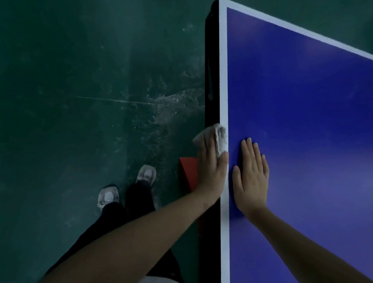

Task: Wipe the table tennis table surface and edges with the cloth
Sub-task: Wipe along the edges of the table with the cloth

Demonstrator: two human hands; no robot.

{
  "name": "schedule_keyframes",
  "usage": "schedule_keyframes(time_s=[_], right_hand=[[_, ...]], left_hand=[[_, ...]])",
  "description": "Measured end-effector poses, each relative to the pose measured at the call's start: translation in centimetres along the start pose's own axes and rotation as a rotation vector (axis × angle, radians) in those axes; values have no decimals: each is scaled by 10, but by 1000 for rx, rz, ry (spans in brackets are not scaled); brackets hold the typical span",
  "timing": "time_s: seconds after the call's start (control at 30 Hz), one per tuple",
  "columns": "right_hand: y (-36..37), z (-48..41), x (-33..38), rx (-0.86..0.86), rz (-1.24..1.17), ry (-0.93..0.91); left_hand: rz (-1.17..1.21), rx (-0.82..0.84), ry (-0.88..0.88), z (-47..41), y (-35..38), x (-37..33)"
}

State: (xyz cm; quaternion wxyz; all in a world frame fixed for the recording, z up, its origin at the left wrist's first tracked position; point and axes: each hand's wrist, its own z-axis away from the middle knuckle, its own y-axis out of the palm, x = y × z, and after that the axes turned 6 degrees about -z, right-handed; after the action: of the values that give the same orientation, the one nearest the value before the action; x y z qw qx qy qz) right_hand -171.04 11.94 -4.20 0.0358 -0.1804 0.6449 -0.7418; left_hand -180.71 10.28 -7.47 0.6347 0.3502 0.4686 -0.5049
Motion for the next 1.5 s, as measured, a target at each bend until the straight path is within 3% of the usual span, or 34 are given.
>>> schedule_keyframes(time_s=[0.23, 0.43, 0.57, 0.77, 0.9, 1.13, 1.33, 1.5], right_hand=[[-2, 0, 0, 18, 4, -2], [-6, -2, 1, 49, -10, 7], [-10, -6, 4, 71, -4, 10], [-32, -33, 5, 155, -114, -29], [-35, -118, 7, 75, -203, -33], [-20, -282, 28, -164, -188, 216], [-8, -305, 36, -201, -117, 288], [-11, -305, 38, -201, -116, 323]], left_hand=[[71, 11, 24, -98, -22, -33], [-2, -49, 17, -144, -30, -56], [-3, -40, 40, -125, -27, -54], [-97, 85, -135, -53, -17, -32], [-65, 53, -214, -69, -20, -38], [35, -88, -19, -204, -37, -75], [53, -87, -31, -295, -54, -101], [61, -45, -3, -320, -63, -105]])
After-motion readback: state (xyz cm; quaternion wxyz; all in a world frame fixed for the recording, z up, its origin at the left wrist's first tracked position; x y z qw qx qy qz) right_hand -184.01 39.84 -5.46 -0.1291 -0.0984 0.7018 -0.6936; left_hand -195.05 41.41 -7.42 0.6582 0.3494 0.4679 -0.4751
